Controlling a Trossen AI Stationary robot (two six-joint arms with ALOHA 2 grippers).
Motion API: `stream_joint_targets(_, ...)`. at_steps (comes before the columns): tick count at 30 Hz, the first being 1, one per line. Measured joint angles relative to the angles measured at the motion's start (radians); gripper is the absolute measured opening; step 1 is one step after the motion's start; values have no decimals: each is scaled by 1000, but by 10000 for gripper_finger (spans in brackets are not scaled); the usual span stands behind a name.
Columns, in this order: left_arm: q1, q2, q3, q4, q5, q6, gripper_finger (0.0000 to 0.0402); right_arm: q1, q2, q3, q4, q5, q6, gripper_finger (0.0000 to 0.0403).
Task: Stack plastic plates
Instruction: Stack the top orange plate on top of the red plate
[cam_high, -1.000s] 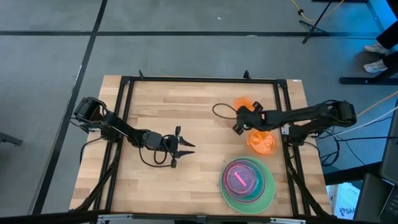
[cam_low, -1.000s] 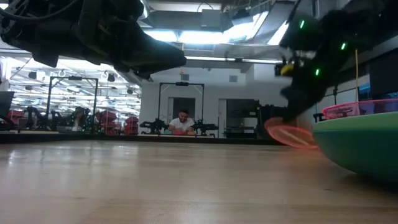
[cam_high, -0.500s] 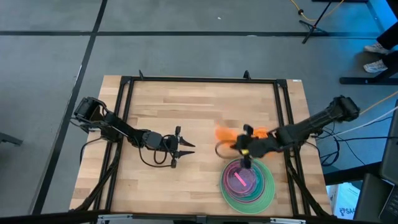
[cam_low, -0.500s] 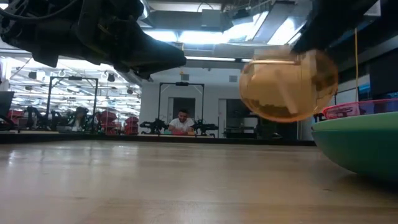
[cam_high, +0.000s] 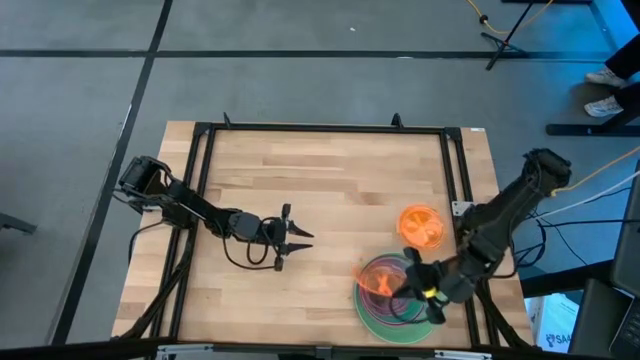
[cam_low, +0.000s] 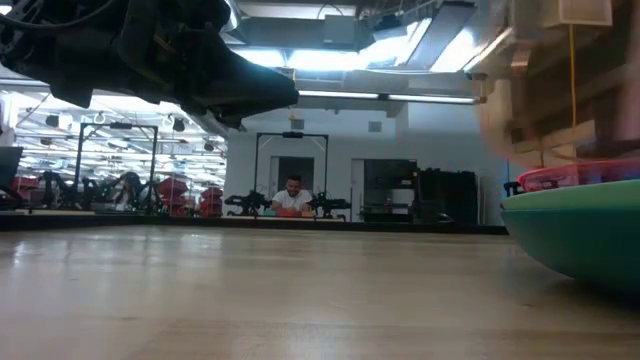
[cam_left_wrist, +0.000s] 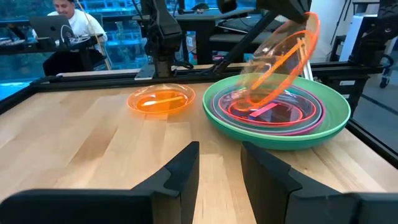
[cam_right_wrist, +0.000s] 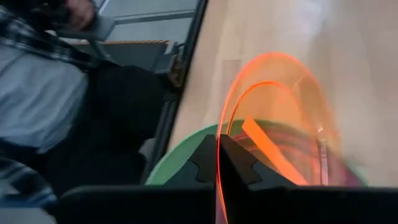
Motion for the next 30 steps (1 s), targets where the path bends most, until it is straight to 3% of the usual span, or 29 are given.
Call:
stream_joint_targets(14,2,0,0,0,0,-1,112,48,21,0,-158,80,254,3)
stream_joint_targets(30,2,0,0,0,-1,-1,112,47,51,0,-146,46,311,3)
